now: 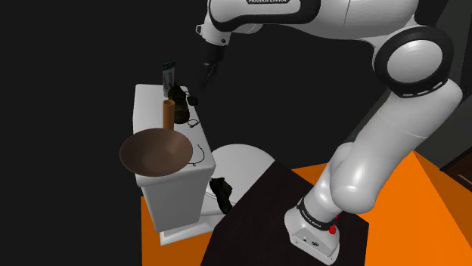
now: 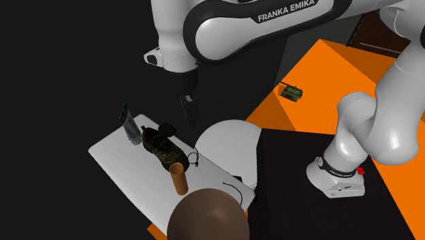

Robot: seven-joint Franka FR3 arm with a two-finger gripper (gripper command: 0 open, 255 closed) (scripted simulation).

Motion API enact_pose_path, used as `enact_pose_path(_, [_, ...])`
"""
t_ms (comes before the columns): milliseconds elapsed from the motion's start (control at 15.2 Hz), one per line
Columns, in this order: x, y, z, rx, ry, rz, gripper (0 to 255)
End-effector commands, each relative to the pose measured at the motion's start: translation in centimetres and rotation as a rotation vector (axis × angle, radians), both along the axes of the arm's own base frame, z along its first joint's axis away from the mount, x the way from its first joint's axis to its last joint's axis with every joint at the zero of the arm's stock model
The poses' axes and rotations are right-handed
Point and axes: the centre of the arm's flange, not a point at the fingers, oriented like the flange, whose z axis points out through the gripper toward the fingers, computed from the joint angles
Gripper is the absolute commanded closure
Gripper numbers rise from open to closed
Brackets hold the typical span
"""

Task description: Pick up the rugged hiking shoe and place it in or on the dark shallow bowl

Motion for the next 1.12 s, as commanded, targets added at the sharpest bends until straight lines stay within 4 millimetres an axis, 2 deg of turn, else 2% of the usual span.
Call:
enact_pose_path(0, [2.3, 1.2, -0.6, -0.002, -0.016, 0.058, 0])
enact_pose_path(132, [4.3, 2.5, -0.9, -0.003, -0.030, 0.113, 0])
enact_pose_path(660, [4.4, 2.8, -4.8, -0.003, -0.030, 0.113, 0])
enact_pose_path(1056, [4.4, 2.8, -4.8, -0.003, -0.030, 0.113, 0])
